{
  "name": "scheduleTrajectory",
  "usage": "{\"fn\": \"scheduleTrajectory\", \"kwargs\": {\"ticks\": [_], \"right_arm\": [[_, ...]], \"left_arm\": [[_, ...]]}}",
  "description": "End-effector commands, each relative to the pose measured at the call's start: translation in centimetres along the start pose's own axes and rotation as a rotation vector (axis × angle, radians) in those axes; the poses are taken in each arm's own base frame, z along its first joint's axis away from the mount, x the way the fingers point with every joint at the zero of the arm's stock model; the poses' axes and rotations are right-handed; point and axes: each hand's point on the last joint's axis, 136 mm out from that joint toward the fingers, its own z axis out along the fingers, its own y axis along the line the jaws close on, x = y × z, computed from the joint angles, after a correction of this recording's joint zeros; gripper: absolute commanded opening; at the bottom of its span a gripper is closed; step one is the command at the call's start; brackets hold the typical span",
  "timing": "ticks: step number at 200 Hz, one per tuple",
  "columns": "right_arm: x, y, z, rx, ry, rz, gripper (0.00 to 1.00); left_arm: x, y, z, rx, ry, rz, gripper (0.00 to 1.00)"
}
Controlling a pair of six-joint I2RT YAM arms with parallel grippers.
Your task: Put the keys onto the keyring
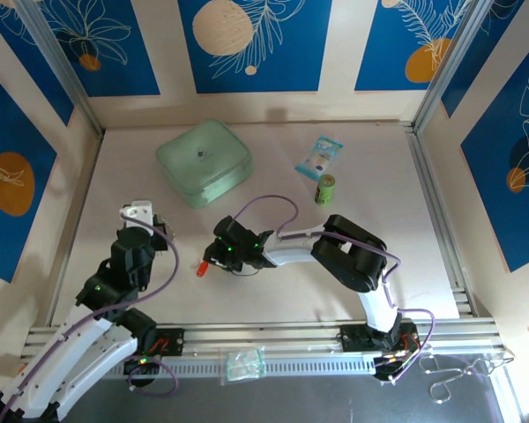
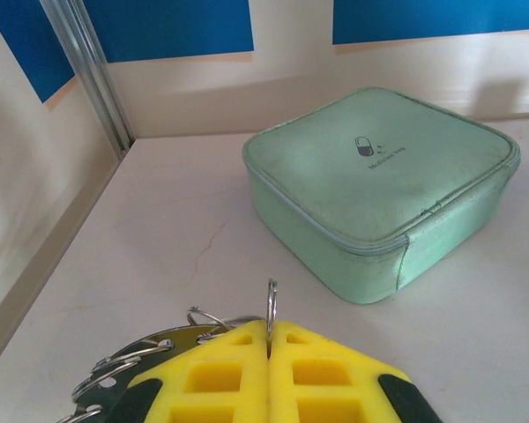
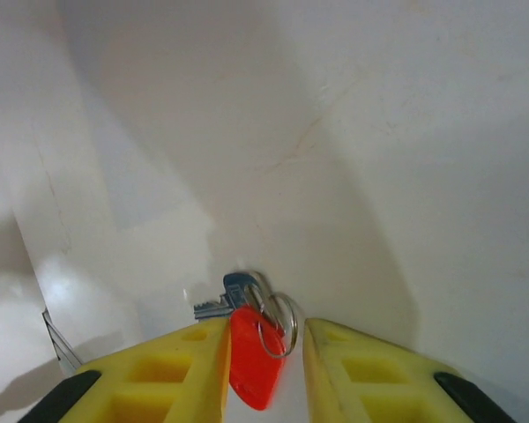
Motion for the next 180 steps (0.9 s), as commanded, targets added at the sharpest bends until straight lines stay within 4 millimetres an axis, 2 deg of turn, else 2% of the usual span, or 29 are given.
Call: {"fn": "scheduleTrajectory", "kwargs": {"ticks": [1,32,58,81,104,122,139,162,180], "right_arm": [[-0.4,0.3,0.7,-0.001,-0.012,0.032,0.27],[-0.6,0.3,1.3,0.001,-0.012,0.044,0.23],[-0.6,0.1,1.3,0.004,-0.015,0.050,0.15],[-0.7,0.3,1.0,-0.001,-0.021,0.038,0.05],[-0.8,0.8,0.1,-0.011,-0.037,0.001,0.00],[-1.0,1.5,-1.5,-0.016,-0.056,-0.067,0.00],[-1.0,1.8,-3.9,0.000,-0.083,-0.167,0.00],[-0.9,1.1,-7.4,0.036,-0.113,-0.331,0.00],[-0.3,-0.1,-9.8,0.058,-0.105,-0.482,0.00]], "left_arm": [[-0.6,0.7,-0.1,-0.028,-0.028,-0.033,0.00],[-0.7,0.7,-0.1,-0.027,-0.028,-0.032,0.00],[-0.6,0.7,-0.1,-0.029,-0.028,-0.029,0.00],[-0.6,0.7,-0.1,-0.029,-0.028,-0.027,0.00],[-0.6,0.6,-0.1,-0.026,-0.026,-0.023,0.00],[-0.7,0.4,-0.1,-0.012,-0.025,-0.014,0.00],[-0.6,-0.2,0.1,0.014,-0.019,0.001,0.00],[-0.8,-1.4,0.4,0.069,-0.022,0.036,0.00],[-0.9,-3.1,0.5,0.156,-0.022,0.075,0.00]]}}
